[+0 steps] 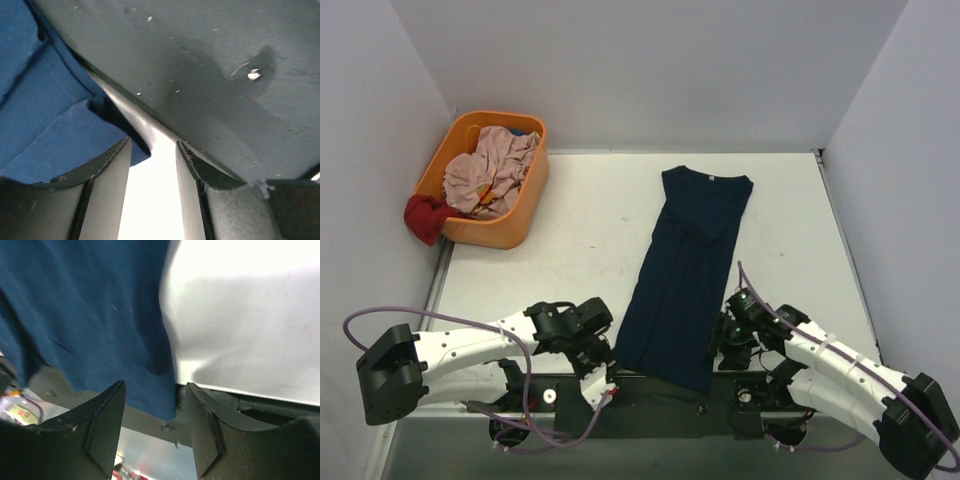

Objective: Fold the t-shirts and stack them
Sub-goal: Rotate the tshirt 90 degrees, then grab the bottom of the folded rectangular tshirt with both arms

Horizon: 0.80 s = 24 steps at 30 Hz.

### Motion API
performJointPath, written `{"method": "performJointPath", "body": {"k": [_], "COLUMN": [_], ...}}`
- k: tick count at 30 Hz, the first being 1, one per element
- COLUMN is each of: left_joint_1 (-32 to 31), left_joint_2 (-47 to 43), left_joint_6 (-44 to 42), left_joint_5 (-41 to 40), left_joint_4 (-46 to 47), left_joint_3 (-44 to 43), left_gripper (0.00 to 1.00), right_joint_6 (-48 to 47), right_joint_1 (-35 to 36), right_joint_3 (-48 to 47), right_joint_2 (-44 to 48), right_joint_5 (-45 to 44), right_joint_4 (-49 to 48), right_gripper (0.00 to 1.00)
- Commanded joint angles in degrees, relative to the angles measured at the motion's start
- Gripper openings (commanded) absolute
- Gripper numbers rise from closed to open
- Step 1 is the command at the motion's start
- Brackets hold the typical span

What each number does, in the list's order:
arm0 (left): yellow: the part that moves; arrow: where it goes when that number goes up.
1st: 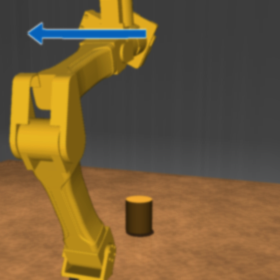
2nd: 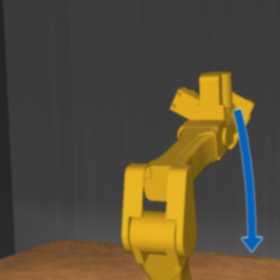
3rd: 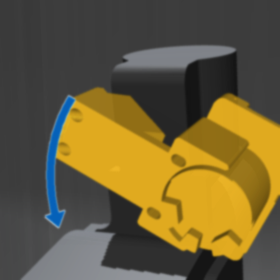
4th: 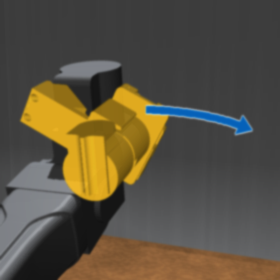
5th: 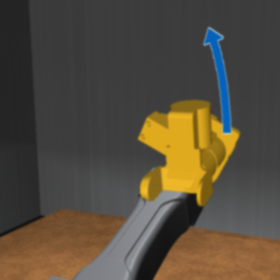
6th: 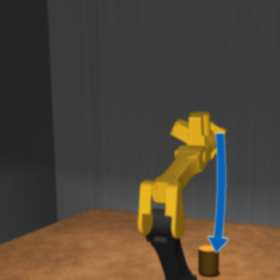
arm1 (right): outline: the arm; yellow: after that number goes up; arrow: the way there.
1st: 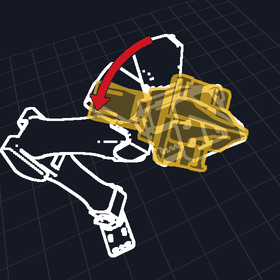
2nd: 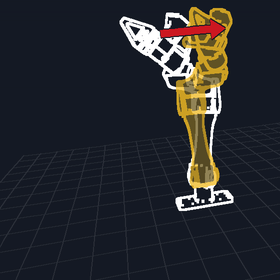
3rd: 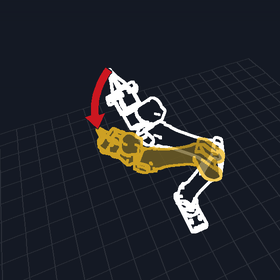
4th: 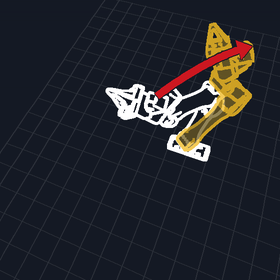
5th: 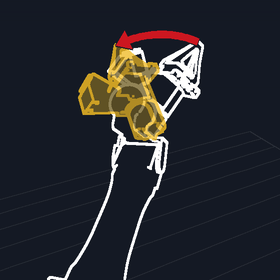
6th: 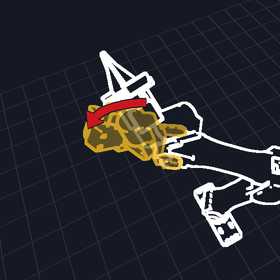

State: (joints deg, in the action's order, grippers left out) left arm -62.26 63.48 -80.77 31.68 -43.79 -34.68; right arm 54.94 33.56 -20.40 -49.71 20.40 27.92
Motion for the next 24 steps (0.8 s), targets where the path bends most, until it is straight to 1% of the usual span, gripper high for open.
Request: {"method": "performJointPath", "body": {"k": [1, 3, 4, 6, 8, 10, 11, 12, 13, 14, 15, 16, 17, 18, 19, 22, 24], "left_joint_1": [-0.32, -0.32, -0.23, -0.23, -0.41, -0.76, -0.67, -0.67, -0.67, -0.67, -0.67, -0.67, -0.67, -0.67, -0.67, -0.67, -0.15], "left_joint_2": [1.28, 3.48, 4.53, 5.33, 6.38, 7.61, 7.88, 8.23, 8.41, 8.59, 8.67, 9.02, 9.11, 9.64, 9.64, 9.73, 10.17], "left_joint_6": [-2.02, -2.28, -2.46, -1.41, -2.36, -2.81, -2.38, -2.20, -2.37, -2.63, -3.51, -3.78, -3.87, -3.69, -3.17, -0.10, 5.77], "left_joint_5": [-4.52, -6.89, -7.59, -7.34, -5.68, -6.19, -6.80, -8.72, -9.61, -10.93, -11.90, -12.25, -12.34, -12.26, -12.08, -11.91, -11.73], "left_joint_4": [11.18, 11.44, 11.97, 14.33, 13.91, 15.13, 16.18, 19.24, 20.57, 22.50, 23.13, 23.22, 22.53, 22.00, 20.78, 18.14, 14.97], "left_joint_3": [0.49, 0.75, 1.01, 1.71, 1.89, 2.77, 3.73, 4.35, 5.57, 5.85, 6.20, 6.11, 5.59, 5.06, 3.75, 0.15, -7.03], "left_gripper": [0.51, 0.52, 0.52, 0.54, 0.57, 0.57, 0.56, 0.56, 0.51, 0.42, 0.36, 0.26, 0.21, 0.06, 0.00, 0.00, 0.00], "right_joint_6": [9.83, 10.98, 10.37, 9.67, 10.19, 11.42, 11.68, 11.77, 11.86, 11.69, 11.34, 11.07, 10.63, 10.19, 9.49, 7.38, 4.23], "right_joint_1": [8.53, 9.85, 9.94, 10.64, 11.17, 11.88, 12.23, 12.32, 12.40, 12.41, 12.49, 12.41, 12.32, 12.14, 11.62, 8.99, 4.51], "right_joint_3": [2.82, 2.65, 2.21, 0.37, 0.28, 1.68, 2.55, 3.00, 3.70, 3.70, 3.62, 3.53, 2.66, 1.61, 1.25, -1.38, -2.79], "right_joint_2": [-1.69, -3.45, -4.16, -5.82, -7.49, -9.42, -10.13, -10.92, -11.02, -10.93, -10.76, -10.06, -9.44, -8.65, -7.95, -5.67, -3.83], "right_joint_5": [-1.25, -0.72, -0.89, -3.26, -2.66, -0.99, -0.37, 0.42, 0.77, 1.21, 1.57, 1.92, 2.01, 2.27, 2.53, 5.07, 7.09], "right_joint_4": [1.36, -0.50, 0.46, 1.78, -0.74, -5.06, -7.16, -7.61, -8.40, -8.50, -8.32, -7.97, -7.28, -6.75, -5.70, -3.49, -0.77], "right_gripper": [0.47, 0.47, 0.47, 0.47, 0.45, 0.41, 0.37, 0.34, 0.27, 0.17, 0.13, 0.08, 0.01, 0.00, 0.00, 0.00, 0.00]}}
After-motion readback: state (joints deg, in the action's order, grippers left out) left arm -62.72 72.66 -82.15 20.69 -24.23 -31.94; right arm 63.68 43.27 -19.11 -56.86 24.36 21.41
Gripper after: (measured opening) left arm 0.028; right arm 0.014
